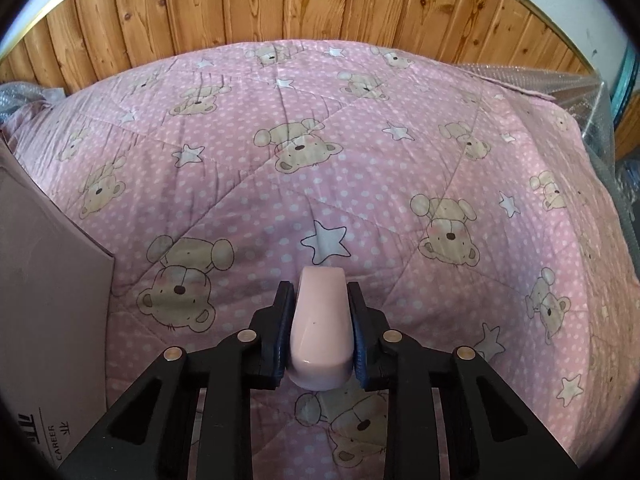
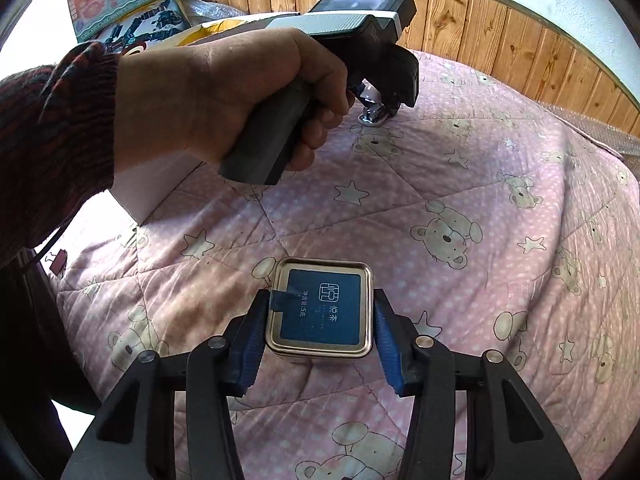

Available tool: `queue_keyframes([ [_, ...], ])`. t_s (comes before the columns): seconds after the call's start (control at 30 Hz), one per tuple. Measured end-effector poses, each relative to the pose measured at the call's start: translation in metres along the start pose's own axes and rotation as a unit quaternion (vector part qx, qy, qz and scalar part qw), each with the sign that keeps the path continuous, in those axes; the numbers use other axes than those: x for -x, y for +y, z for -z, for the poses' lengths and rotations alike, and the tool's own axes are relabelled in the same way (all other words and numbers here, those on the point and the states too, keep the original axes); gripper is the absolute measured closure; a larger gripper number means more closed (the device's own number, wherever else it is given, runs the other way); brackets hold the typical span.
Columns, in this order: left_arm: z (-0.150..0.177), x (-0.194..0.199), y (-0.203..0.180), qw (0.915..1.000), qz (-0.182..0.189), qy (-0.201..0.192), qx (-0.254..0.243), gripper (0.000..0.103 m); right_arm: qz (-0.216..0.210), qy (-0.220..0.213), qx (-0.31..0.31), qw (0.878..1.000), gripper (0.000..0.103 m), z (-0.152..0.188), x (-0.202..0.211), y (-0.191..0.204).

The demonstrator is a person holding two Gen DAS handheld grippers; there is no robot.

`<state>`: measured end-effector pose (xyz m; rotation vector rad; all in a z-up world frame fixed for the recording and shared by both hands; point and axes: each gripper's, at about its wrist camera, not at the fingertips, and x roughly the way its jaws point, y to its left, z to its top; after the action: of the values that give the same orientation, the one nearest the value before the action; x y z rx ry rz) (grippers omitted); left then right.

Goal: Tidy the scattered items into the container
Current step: 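Grasp the pink stapler with the left gripper while the right grasps the gold tin, then carry the pink stapler and gold tin over the box with both grippers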

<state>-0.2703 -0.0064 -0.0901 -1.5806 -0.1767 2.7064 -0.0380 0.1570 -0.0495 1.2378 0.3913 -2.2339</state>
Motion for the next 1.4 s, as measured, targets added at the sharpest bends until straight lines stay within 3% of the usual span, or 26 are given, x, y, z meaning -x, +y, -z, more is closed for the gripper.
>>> queue_keyframes([
  [0.47,0.012,0.042,-0.001,0.9998,0.014,-0.017,-0.002,0.076,-0.006,-0.029,-0.016,0.999,0.053,-0.01,0.01,-0.007],
  [1.0,0.035,0.123,0.014,0.9959,0.08,-0.038,0.019,0.076,0.01,-0.059,-0.055,0.997,0.053,-0.023,0.021,-0.031],
  [1.4,0.069,0.177,0.023,0.9961,0.079,-0.038,0.001,0.076,0.002,-0.085,-0.064,0.994,0.053,-0.035,0.033,-0.038],
])
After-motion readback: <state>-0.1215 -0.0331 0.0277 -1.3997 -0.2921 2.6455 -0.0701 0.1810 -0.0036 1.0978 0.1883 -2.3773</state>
